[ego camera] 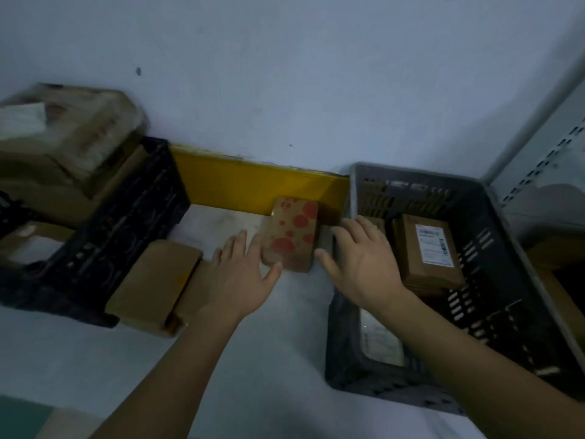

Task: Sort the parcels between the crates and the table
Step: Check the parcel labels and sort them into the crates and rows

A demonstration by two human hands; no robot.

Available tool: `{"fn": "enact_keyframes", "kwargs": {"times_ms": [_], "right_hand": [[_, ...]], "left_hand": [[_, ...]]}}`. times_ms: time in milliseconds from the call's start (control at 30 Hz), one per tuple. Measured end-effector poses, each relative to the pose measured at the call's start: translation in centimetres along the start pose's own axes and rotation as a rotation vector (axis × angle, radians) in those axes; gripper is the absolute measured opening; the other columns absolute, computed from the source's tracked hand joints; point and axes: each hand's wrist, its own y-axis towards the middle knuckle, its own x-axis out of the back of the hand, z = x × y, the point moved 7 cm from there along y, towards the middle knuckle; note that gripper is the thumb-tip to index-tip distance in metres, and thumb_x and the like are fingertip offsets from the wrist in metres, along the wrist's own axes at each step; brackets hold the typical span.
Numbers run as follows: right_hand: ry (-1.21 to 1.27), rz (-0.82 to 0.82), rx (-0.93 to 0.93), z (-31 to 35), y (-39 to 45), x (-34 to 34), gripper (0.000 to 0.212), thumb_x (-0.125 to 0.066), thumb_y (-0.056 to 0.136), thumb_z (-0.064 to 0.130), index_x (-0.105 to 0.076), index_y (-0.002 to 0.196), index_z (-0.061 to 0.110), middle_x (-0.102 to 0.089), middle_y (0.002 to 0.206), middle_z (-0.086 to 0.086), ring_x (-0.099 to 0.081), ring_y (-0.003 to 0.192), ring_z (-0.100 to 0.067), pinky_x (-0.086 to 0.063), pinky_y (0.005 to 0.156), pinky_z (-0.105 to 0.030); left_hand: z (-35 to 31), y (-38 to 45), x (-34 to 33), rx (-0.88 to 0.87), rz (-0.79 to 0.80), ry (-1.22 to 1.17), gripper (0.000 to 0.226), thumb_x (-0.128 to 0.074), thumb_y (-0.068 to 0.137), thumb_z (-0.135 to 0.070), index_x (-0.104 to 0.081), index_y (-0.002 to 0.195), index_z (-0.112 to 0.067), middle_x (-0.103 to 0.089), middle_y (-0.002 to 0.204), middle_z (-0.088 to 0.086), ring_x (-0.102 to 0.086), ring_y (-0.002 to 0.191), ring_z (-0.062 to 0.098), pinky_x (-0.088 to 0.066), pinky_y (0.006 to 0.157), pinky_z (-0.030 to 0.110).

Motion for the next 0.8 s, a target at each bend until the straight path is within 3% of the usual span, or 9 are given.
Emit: {"fn": "enact_keyframes", "kwargs": {"times_ms": [100, 200, 300, 400, 533, 600, 700, 733, 800], "right_hand": [[0.070, 0.017, 0.006, 6.3, -0.3, -2.0, 0.068, -0.043, 0.103, 0.069, -0.059, 0.146, 0.018, -0.055, 0.158, -0.013, -0.041, 0.153, -0.039, -0.039, 0.124, -0.058], [0.163, 0.072, -0.043, 11.9, -1.4, -6.0, 0.071, -0.041, 0.103, 0.071, -0.054, 0.152, 0.021, -0.047, 0.165, -0.013, -0.035, 0.157, -0.039, -0.037, 0.124, -0.057], [0.207, 0.231, -0.088, 16.1, -3.7, -11.7, 0.081, -0.038, 0.103, 0.072, -0.040, 0.164, 0.020, -0.036, 0.172, -0.015, -0.032, 0.159, -0.041, -0.032, 0.127, -0.057], [0.225, 0.376, -0.127, 18.5, -5.8, -16.9, 0.092, -0.027, 0.099, 0.077, -0.023, 0.172, 0.021, -0.021, 0.178, -0.017, -0.027, 0.162, -0.039, -0.027, 0.130, -0.054], [0.225, 0.526, -0.149, 20.1, -6.3, -21.2, 0.097, -0.024, 0.098, 0.078, -0.006, 0.174, 0.022, -0.005, 0.181, -0.015, -0.019, 0.164, -0.038, -0.024, 0.131, -0.053], [0.210, 0.583, -0.130, 20.5, -6.1, -23.0, 0.095, -0.029, 0.099, 0.075, -0.007, 0.174, 0.020, -0.005, 0.181, -0.016, -0.020, 0.164, -0.041, -0.028, 0.129, -0.056], [0.201, 0.611, -0.024, 21.0, -5.6, -25.3, 0.083, -0.039, 0.101, 0.067, -0.040, 0.166, 0.016, -0.031, 0.174, -0.020, -0.041, 0.154, -0.049, -0.046, 0.115, -0.064], [0.198, 0.622, 0.016, 21.1, -5.5, -26.0, 0.079, -0.039, 0.101, 0.066, -0.044, 0.164, 0.017, -0.032, 0.174, -0.019, -0.040, 0.154, -0.048, -0.046, 0.114, -0.064], [0.194, 0.661, 0.072, 21.1, -5.6, -26.7, 0.080, -0.033, 0.104, 0.067, -0.030, 0.170, 0.022, -0.013, 0.181, -0.013, -0.022, 0.163, -0.045, -0.033, 0.124, -0.063]], "left_hand": [[6.3, -1.5, 0.0, 0.070, 0.051, -0.043, 0.085, -0.036, 0.100, -0.073, -0.017, 0.169, -0.026, -0.020, 0.176, 0.009, -0.023, 0.159, 0.033, -0.026, 0.126, 0.055], [12.4, -2.6, -0.4, 0.145, 0.060, -0.058, 0.093, -0.025, 0.092, -0.079, -0.019, 0.168, -0.026, -0.033, 0.170, 0.010, -0.039, 0.150, 0.033, -0.037, 0.120, 0.055], [16.7, -3.9, -2.1, 0.190, 0.161, -0.083, 0.101, -0.017, 0.087, -0.081, -0.019, 0.169, -0.023, -0.028, 0.172, 0.013, -0.033, 0.154, 0.034, -0.030, 0.124, 0.053], [18.7, -4.6, -3.9, 0.213, 0.250, -0.123, 0.087, -0.031, 0.102, -0.070, -0.011, 0.170, -0.021, -0.015, 0.177, 0.013, -0.021, 0.160, 0.034, -0.021, 0.129, 0.051], [19.7, -4.5, -5.9, 0.179, 0.303, -0.060, 0.068, -0.031, 0.112, -0.052, -0.014, 0.170, -0.020, -0.016, 0.177, 0.011, -0.023, 0.159, 0.034, -0.025, 0.128, 0.050], [19.6, -4.4, -6.5, 0.164, 0.339, 0.002, 0.064, -0.030, 0.112, -0.049, -0.021, 0.168, -0.019, -0.017, 0.176, 0.011, -0.024, 0.157, 0.035, -0.026, 0.127, 0.050], [19.9, -4.2, -7.0, 0.161, 0.383, 0.044, 0.062, -0.031, 0.112, -0.048, -0.026, 0.165, -0.017, -0.018, 0.175, 0.013, -0.025, 0.156, 0.035, -0.027, 0.126, 0.050], [20.1, -4.0, -7.1, 0.155, 0.387, 0.053, 0.061, -0.030, 0.113, -0.047, -0.028, 0.164, -0.016, -0.020, 0.174, 0.013, -0.026, 0.156, 0.035, -0.027, 0.126, 0.049], [20.4, -3.3, -7.3, 0.130, 0.383, 0.066, 0.058, -0.032, 0.112, -0.045, -0.033, 0.162, -0.015, -0.026, 0.172, 0.013, -0.030, 0.154, 0.034, -0.030, 0.125, 0.046]]}}
